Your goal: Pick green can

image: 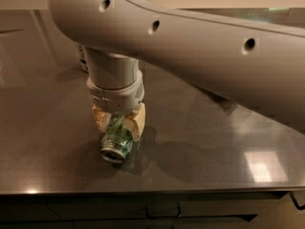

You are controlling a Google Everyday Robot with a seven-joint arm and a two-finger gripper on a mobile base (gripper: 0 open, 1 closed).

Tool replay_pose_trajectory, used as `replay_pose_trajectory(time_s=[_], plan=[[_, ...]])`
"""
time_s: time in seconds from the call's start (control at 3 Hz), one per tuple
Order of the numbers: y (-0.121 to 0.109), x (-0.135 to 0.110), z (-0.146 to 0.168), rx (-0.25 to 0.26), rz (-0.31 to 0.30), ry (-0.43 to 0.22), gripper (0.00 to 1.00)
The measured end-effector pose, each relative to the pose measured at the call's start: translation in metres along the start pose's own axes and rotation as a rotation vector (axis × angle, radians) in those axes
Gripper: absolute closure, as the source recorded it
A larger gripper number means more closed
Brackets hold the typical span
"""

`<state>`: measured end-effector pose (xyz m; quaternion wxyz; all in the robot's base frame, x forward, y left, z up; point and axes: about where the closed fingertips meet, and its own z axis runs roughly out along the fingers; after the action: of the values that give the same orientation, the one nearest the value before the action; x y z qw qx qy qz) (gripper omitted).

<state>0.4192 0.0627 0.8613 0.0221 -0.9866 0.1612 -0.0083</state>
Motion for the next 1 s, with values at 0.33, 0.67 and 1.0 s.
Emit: replay_pose_trajectory(time_s=[0.33,0.67,1.0], plan=[[0.001,-0.001,-0.022,0.022,0.02,0.025,0.88],[-0.002,0.005,-0.049,0.059,0.065,0.03,1.0],[-0.01,0.014,-0.082,0.1,0.134,0.026,1.0]])
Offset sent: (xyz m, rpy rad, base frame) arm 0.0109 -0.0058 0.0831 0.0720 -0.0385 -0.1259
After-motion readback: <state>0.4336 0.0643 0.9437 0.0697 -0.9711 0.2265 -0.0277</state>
